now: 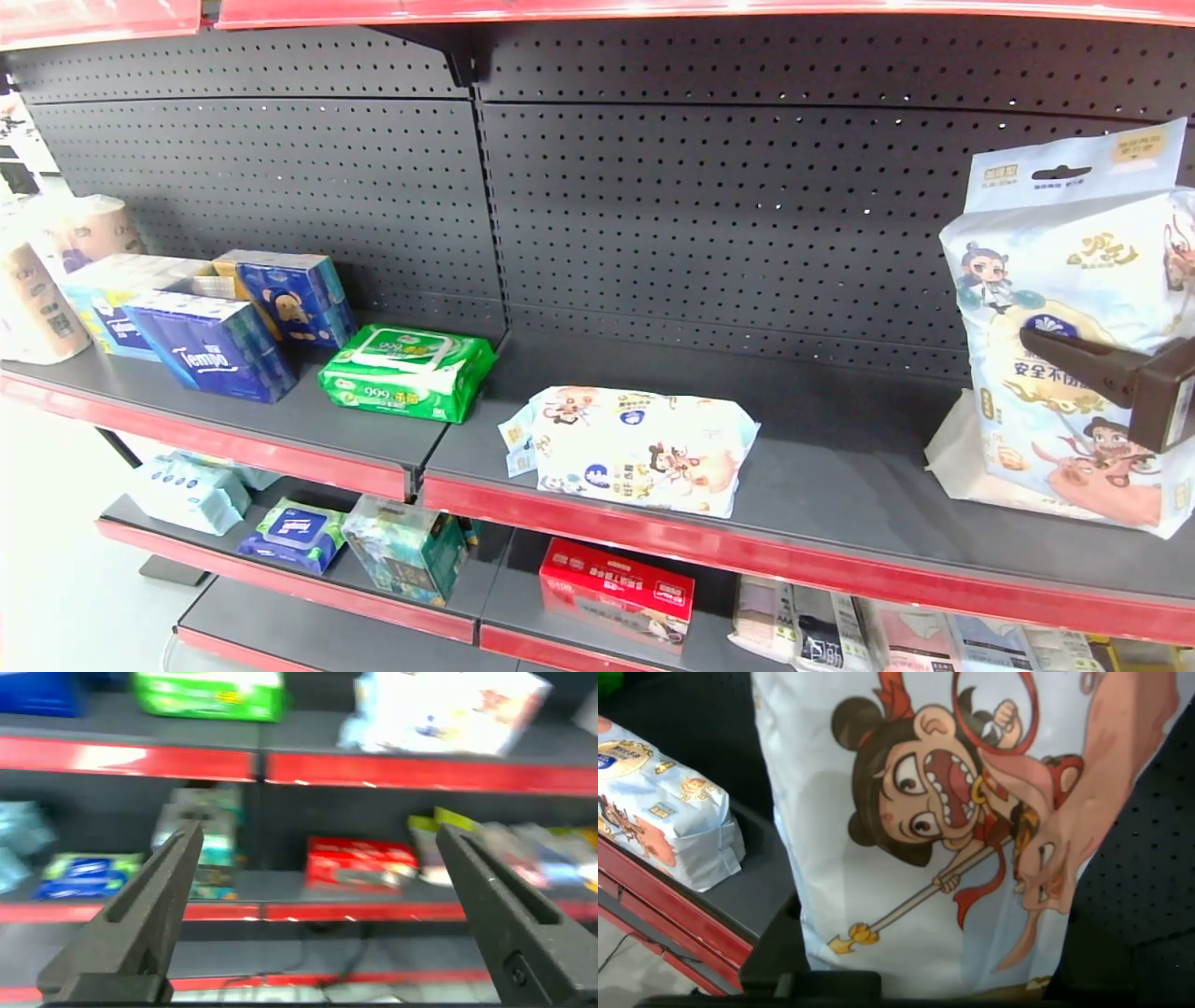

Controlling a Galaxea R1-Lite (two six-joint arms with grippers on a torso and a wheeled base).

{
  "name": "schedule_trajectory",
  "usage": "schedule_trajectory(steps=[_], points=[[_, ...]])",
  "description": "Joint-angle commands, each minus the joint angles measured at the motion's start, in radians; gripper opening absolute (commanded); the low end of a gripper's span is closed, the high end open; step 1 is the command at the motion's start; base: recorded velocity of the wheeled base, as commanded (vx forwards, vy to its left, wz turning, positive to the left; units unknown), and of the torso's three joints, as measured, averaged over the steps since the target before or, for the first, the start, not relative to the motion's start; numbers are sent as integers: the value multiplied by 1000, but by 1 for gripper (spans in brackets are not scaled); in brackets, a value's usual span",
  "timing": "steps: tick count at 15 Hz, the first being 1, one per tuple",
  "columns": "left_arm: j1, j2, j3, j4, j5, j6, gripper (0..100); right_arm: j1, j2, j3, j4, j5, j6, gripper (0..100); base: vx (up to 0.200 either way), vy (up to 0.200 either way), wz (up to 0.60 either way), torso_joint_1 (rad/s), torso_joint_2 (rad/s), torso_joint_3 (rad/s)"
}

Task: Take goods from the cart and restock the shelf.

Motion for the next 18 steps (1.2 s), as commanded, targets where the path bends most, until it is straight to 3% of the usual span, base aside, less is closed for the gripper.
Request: schedule_trajectory(steps=[1,4,6,8,9,11,12,13,15,16,17,18], points=[[-62,77,0,-2,0,-4,100,-6,-2,-1,0,1,-1,0,0,0,0,0,0,0],[-120,40,2,-2,-16,-4,100,-8,-2,-1,0,-1,-5,0,0,0,0,0,0,0],[-117,2,5,-4,4,7,100,-6,-2,-6,0,1,-7,0,0,0,0,0,0,0],[-117,3,25,-44,127,2,100,-6,-4,-6,0,-1,-7,0,0,0,0,0,0,0],[-117,3,43,-93,245,-22,100,-8,-4,-10,0,-1,-7,0,0,0,0,0,0,0],[-117,3,48,-100,400,-30,100,-8,1,-12,0,-1,-7,0,0,0,0,0,0,0],[-117,3,48,-105,444,-53,100,-6,4,-12,0,-1,-7,0,0,0,0,0,0,0],[-117,3,51,-117,451,-77,100,-6,5,-12,0,1,-7,0,0,0,0,0,0,0],[-117,3,79,-177,504,-44,100,-6,7,-14,0,1,-7,0,0,0,0,0,0,0],[-117,3,79,-180,510,-44,100,-6,7,-14,0,1,-7,0,0,0,0,0,0,0],[-117,3,79,-177,521,-88,100,-6,7,-15,0,1,-5,0,0,0,0,0,0,0],[-117,3,79,-179,516,-93,100,-6,7,-15,0,1,-5,0,0,0,0,0,0,0]])
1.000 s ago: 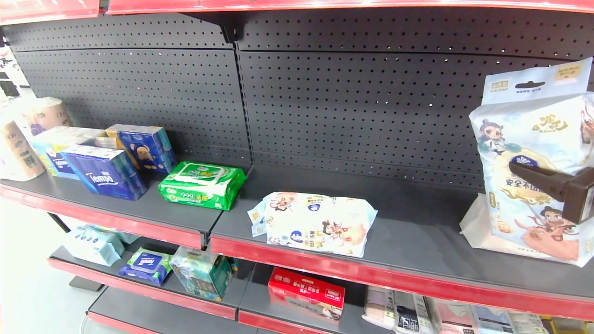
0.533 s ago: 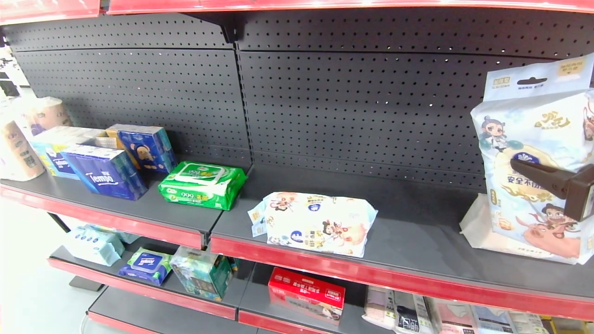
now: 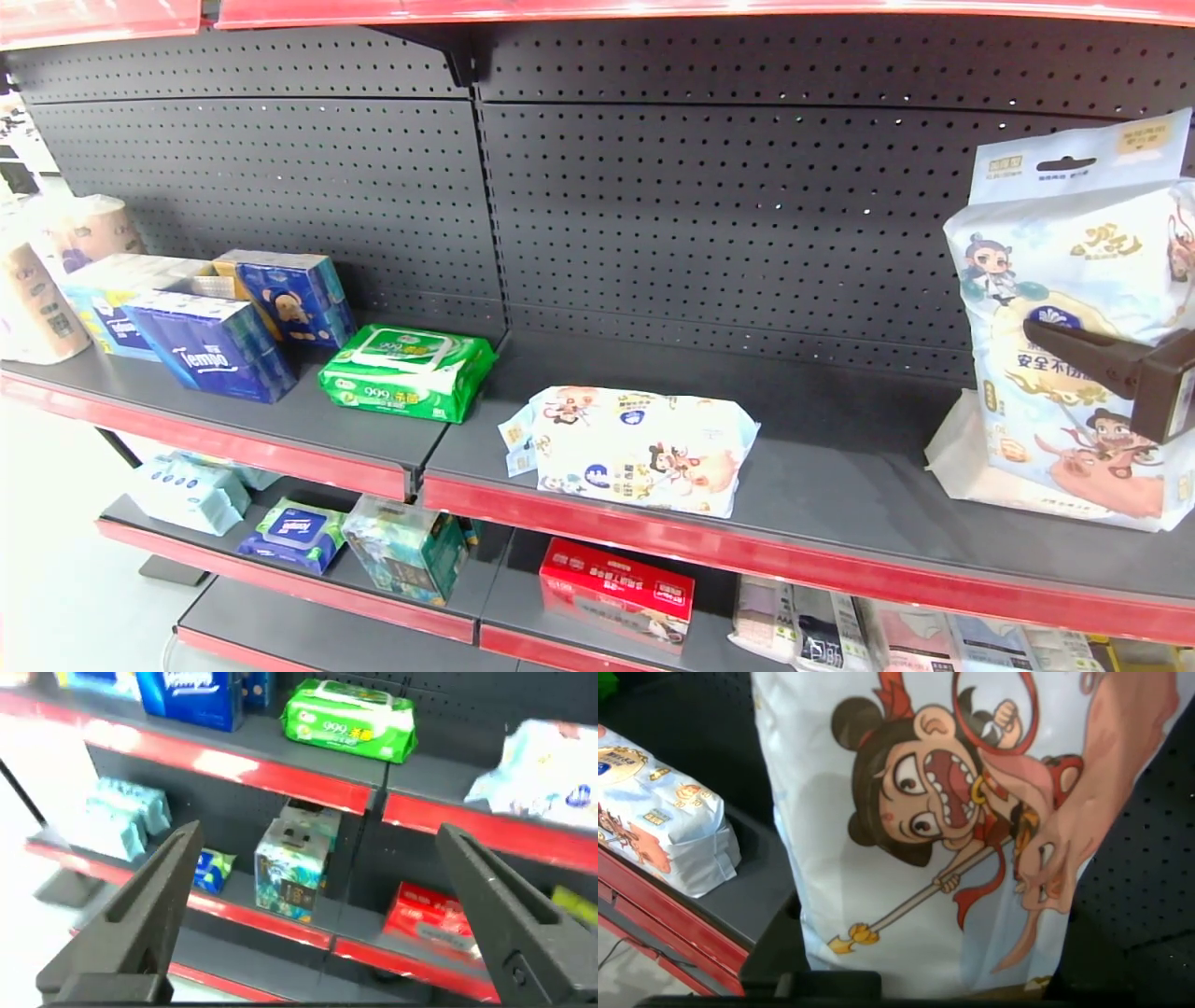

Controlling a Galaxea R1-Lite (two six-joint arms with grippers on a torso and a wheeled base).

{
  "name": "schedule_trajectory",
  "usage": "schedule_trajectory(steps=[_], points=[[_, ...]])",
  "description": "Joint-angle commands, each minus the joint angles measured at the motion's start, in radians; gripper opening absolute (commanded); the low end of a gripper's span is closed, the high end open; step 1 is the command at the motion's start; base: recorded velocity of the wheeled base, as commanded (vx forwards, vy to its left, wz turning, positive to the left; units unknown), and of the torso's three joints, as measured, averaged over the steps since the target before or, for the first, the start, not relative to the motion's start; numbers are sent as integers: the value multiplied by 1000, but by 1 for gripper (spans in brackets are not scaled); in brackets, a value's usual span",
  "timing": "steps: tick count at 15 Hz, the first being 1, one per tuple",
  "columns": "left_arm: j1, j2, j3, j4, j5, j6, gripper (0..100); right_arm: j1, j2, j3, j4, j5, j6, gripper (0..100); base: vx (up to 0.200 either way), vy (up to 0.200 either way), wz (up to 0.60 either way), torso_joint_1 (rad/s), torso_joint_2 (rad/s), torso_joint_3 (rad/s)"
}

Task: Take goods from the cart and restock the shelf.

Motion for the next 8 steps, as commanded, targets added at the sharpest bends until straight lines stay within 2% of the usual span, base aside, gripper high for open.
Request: schedule_trajectory(steps=[1,2,4,5,6,7,8], points=[[0,3,2,0,-6,-2,100,0,1,-1,-1,1,1,0,0,0,0,0,0,0],[0,3,2,4,3,-16,100,0,1,2,-1,1,3,0,0,0,0,0,0,0],[0,2,2,18,67,-59,100,0,-2,6,-1,2,4,0,0,0,0,0,0,0],[-6,3,2,20,26,-39,100,0,-2,4,-1,2,4,0,0,0,0,0,0,0],[-52,3,0,21,-15,-22,100,0,-2,4,-1,2,4,0,0,0,0,0,0,0],[-116,-4,-1,23,-12,-11,100,0,1,4,-1,2,4,0,0,0,0,0,0,0],[-127,-20,-4,40,11,12,100,0,1,-1,-1,2,4,0,0,0,0,0,0,0]])
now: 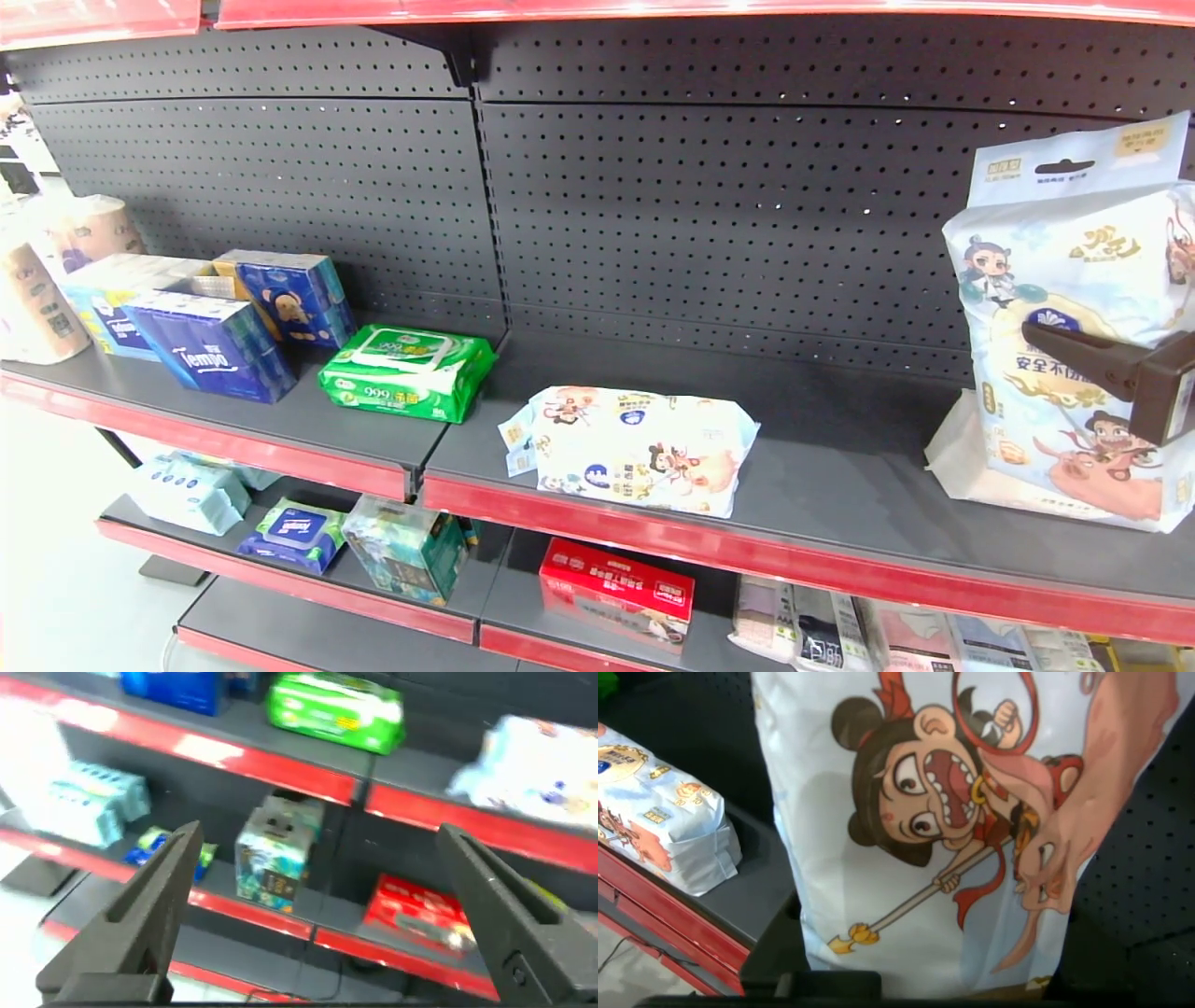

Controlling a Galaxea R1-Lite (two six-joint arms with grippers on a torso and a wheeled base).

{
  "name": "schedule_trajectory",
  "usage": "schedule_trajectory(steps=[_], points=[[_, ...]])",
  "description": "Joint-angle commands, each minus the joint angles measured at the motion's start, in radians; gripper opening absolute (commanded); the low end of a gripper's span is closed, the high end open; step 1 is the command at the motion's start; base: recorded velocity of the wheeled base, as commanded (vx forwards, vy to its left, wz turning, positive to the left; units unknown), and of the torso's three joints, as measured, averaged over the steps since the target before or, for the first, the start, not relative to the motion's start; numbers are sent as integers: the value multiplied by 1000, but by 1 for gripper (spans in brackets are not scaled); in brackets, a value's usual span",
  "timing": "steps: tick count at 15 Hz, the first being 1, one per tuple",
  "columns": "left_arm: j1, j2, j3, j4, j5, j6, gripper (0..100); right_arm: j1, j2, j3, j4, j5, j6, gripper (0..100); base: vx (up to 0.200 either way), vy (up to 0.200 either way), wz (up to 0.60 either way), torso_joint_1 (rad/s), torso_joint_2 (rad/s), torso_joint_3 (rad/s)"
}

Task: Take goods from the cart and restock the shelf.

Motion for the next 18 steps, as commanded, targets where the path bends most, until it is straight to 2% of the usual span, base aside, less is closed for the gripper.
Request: schedule_trajectory(steps=[1,3,4,5,6,7,8,9,10,11,12,13,14,18], points=[[-27,-37,-6,17,40,29,100,0,2,-6,-1,1,1,0,0,0,0,0,0,0],[-1,-86,-6,17,60,24,100,-1,0,-4,-1,1,1,0,0,0,0,0,0,0],[-1,-87,-4,17,88,17,100,-1,0,-4,-1,1,4,0,0,0,0,0,0,0],[-1,-87,-4,17,88,17,100,-1,0,-4,-1,1,4,0,0,0,0,0,0,0],[-1,-89,-4,12,114,-23,100,0,2,-3,-1,1,4,0,0,0,0,0,0,0],[-1,-89,-3,9,91,17,100,-1,2,-4,-1,1,4,0,0,0,0,0,0,0],[-1,-90,2,26,25,107,100,-1,2,-9,-2,1,4,0,0,0,0,0,0,0],[-2,-86,0,40,-23,152,100,-3,6,-15,-2,3,1,0,0,0,0,0,0,0],[-2,-86,0,41,-17,136,100,-1,9,-23,-1,5,-2,0,0,0,0,0,0,0],[-2,-89,2,40,-9,101,100,0,17,-27,-1,8,-4,0,0,0,0,0,0,0],[-2,-90,2,37,11,86,100,0,23,-17,1,8,-5,0,0,0,0,0,0,0],[-2,-89,2,37,12,90,100,0,28,-14,1,9,-5,0,0,0,0,0,0,0],[-2,-90,2,37,9,119,100,2,46,-17,1,9,-7,0,0,0,0,0,0,0],[-2,-90,2,37,9,124,100,5,115,-43,-1,9,-7,0,0,0,0,0,0,0]])
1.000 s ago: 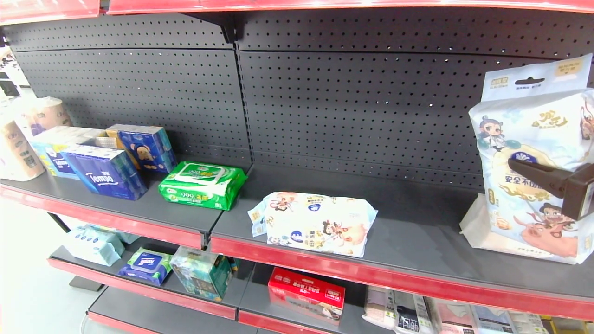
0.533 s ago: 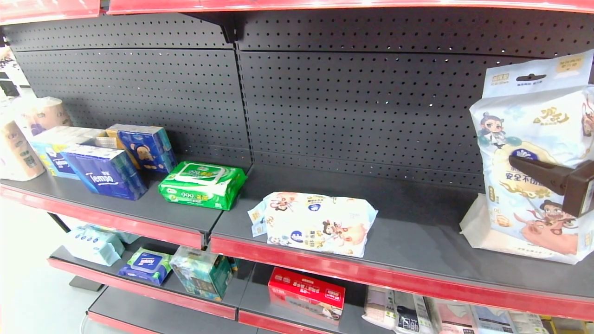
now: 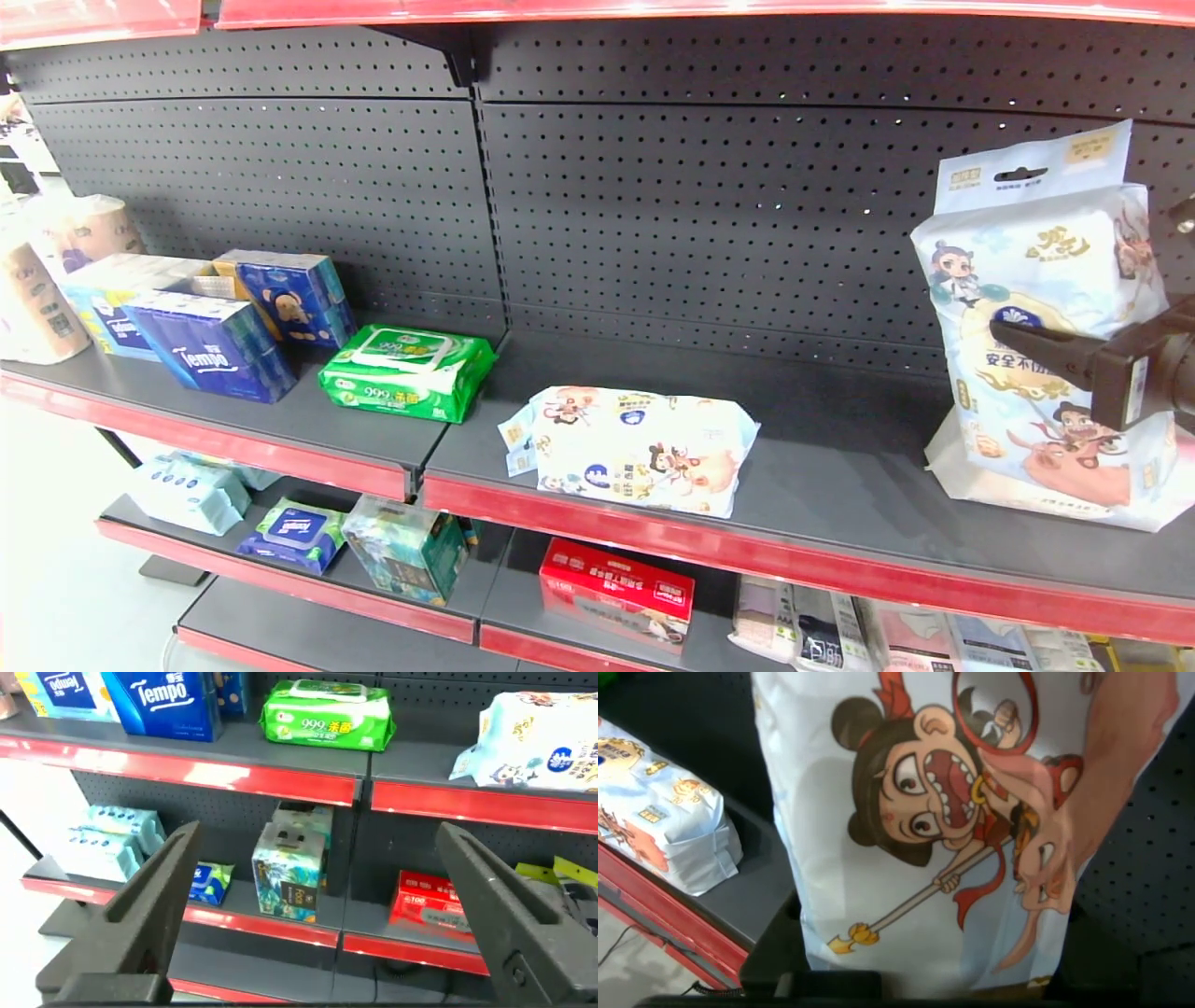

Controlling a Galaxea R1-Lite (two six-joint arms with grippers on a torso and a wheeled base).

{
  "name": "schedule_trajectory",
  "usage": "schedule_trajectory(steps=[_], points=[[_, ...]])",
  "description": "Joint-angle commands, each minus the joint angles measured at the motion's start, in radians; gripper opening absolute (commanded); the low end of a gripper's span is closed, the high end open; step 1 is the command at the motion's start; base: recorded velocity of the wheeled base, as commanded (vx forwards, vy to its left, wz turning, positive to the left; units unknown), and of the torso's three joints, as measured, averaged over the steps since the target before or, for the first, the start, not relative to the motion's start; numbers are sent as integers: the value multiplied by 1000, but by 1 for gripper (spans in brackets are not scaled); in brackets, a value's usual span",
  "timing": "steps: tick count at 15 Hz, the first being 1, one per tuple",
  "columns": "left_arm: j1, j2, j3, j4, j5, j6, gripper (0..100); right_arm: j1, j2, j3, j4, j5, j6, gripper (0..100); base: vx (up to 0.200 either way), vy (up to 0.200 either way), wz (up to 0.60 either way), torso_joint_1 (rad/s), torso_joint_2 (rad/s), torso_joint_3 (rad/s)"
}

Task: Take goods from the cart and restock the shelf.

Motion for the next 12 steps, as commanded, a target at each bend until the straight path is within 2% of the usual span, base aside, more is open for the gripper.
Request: schedule_trajectory(steps=[1,12], points=[[0,0,0,0,-1,-1,100,1,46,-6,0,0,1,0,0,0,0,0,0,0],[0,0,0,0,-1,-1,100,95,278,-175,-5,-1,9,0,0,0,0,0,0,0]])
